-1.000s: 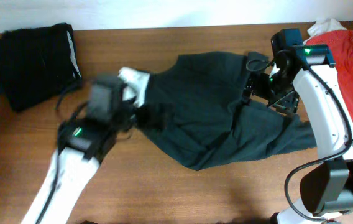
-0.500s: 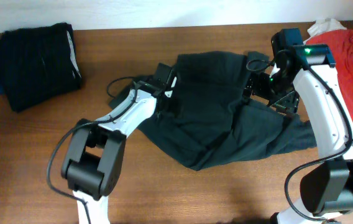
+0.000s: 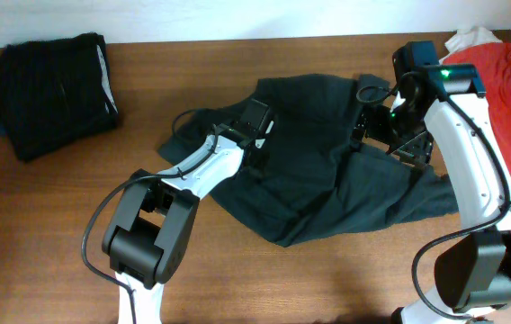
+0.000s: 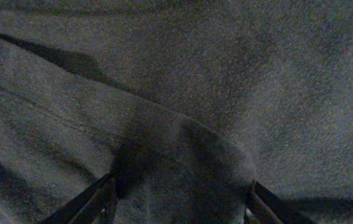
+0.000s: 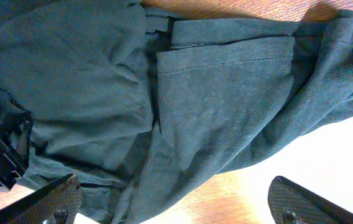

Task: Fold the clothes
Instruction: 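Grasp the shirt's left edge with the left gripper, right holds right edge, then lift the shirt with both grippers and stretch it apart horizontally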

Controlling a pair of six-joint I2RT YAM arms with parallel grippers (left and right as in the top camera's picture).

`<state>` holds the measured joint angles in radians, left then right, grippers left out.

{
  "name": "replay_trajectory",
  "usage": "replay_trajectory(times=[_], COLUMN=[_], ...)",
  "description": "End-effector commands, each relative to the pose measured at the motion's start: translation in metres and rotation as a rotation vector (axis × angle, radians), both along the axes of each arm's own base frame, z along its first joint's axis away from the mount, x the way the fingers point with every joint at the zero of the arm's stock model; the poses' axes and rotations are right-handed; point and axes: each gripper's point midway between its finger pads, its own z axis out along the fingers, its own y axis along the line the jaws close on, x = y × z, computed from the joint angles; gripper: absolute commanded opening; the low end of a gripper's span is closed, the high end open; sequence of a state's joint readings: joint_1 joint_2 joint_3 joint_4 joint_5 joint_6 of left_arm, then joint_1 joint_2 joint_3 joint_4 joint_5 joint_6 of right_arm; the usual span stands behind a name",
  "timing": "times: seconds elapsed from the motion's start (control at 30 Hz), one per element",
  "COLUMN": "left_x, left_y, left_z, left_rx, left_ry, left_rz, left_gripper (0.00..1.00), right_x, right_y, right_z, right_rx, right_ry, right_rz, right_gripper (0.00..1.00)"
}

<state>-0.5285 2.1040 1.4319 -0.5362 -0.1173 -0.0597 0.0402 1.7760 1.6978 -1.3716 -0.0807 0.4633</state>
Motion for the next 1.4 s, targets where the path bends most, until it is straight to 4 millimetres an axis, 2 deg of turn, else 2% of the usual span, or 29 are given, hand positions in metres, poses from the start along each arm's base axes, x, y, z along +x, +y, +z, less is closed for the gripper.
replay_trajectory(times=[0.0, 0.07, 0.13, 0.17, 0.2, 0.23, 0.27, 0.3, 0.37, 0.4, 0.43, 0.5, 0.57, 0.6, 0.63, 0.67, 0.7, 0.73, 0.77, 1.07, 1.1, 1.13, 1.2, 1.23, 1.27, 1.3, 1.37], left_x=[0.003, 0.007, 0.011, 0.011, 0.011, 0.011, 0.011, 0.011, 0.010, 0.015, 0.015, 0.012, -0.003, -0.011, -0.023, -0.035, -0.045, -0.058, -0.066, -0.073, -0.073, -0.073, -0.072, -0.073, -0.075, -0.076, -0.077], left_y=[0.004, 0.002, -0.001, -0.001, 0.000, 0.000, 0.000, 0.000, 0.003, 0.016, 0.021, 0.045, 0.093, 0.119, 0.155, 0.188, 0.211, 0.229, 0.237, 0.228, 0.228, 0.228, 0.228, 0.229, 0.229, 0.229, 0.229], left_z=[-0.006, -0.002, 0.004, 0.005, 0.004, 0.005, 0.006, 0.006, 0.006, 0.019, 0.037, 0.087, 0.146, 0.162, 0.175, 0.178, 0.175, 0.169, 0.165, 0.158, 0.157, 0.157, 0.157, 0.157, 0.155, 0.152, 0.143], left_rx=[0.034, 0.028, 0.020, 0.019, 0.021, 0.020, 0.019, 0.017, 0.031, 0.079, 0.079, 0.094, 0.127, 0.155, 0.189, 0.213, 0.237, 0.249, 0.236, 0.191, 0.191, 0.191, 0.190, 0.193, 0.197, 0.202, 0.204], left_ry=[-0.002, -0.012, -0.026, -0.026, -0.023, -0.024, -0.025, -0.026, -0.025, -0.057, -0.067, -0.148, -0.213, -0.227, -0.222, -0.184, -0.140, -0.075, -0.023, 0.040, 0.040, 0.040, 0.040, 0.044, 0.049, 0.055, 0.059], left_rz=[0.002, 0.002, 0.003, 0.007, 0.008, 0.008, 0.009, 0.011, 0.016, 0.103, 0.154, 0.312, 0.457, 0.528, 0.633, 0.731, 0.802, 0.860, 0.882, 0.873, 0.872, 0.872, 0.872, 0.872, 0.872, 0.871, 0.870], left_gripper=[0.60, 0.58, 0.52, 0.37, 0.28, 0.28, 0.13, 0.05, 0.01, 0.01, 0.01, 0.01, 0.01, 0.01, 0.01, 0.01, 0.01, 0.01, 0.01, 0.01, 0.01, 0.01, 0.01, 0.01, 0.01, 0.01, 0.01], right_x=[0.000, 0.000, 0.000, 0.000, 0.000, 0.000, 0.000, 0.000, 0.000, 0.000, 0.000, 0.000, 0.000, 0.000, 0.000, 0.000, 0.000, 0.000, 0.000, 0.004, 0.008, 0.010, 0.021, 0.027, 0.031, 0.035, 0.039], right_y=[0.001, 0.002, 0.001, 0.001, 0.001, 0.001, 0.001, 0.002, 0.001, 0.002, 0.001, 0.001, 0.002, 0.001, 0.001, 0.001, 0.002, 0.001, 0.002, 0.005, 0.019, 0.023, 0.059, 0.069, 0.075, 0.082, 0.083], right_z=[0.001, 0.001, 0.001, 0.001, 0.001, 0.001, 0.001, 0.001, 0.001, 0.001, 0.001, 0.001, 0.001, 0.001, 0.001, 0.001, 0.001, 0.001, 0.001, 0.002, 0.000, -0.001, -0.026, -0.053, -0.071, -0.096, -0.137], right_rx=[-0.002, -0.002, -0.002, -0.002, -0.002, -0.002, -0.002, -0.002, -0.002, -0.002, -0.002, -0.002, -0.002, -0.002, -0.002, -0.002, -0.002, -0.002, -0.002, 0.020, 0.054, 0.047, 0.033, -0.033, -0.050, -0.053, -0.062], right_ry=[-0.005, -0.005, -0.005, -0.005, -0.005, -0.005, -0.005, -0.005, -0.004, -0.005, -0.005, -0.005, -0.005, -0.005, -0.005, -0.005, -0.005, -0.005, -0.005, -0.023, -0.033, -0.042, -0.048, -0.013, 0.014, 0.052, 0.113], right_rz=[0.008, 0.008, 0.008, 0.008, 0.008, 0.008, 0.008, 0.008, 0.008, 0.008, 0.008, 0.008, 0.008, 0.008, 0.008, 0.008, 0.008, 0.008, 0.008, 0.010, 0.039, 0.075, 0.189, 0.181, 0.177, 0.188, 0.170], right_gripper=[0.99, 0.99, 0.99, 0.99, 0.99, 0.99, 0.99, 0.99, 0.99, 0.99, 0.99, 0.99, 0.99, 0.99, 0.99, 0.99, 0.99, 0.99, 0.99, 0.99, 0.99, 0.99, 0.99, 0.98, 0.88, 0.83, 0.70])
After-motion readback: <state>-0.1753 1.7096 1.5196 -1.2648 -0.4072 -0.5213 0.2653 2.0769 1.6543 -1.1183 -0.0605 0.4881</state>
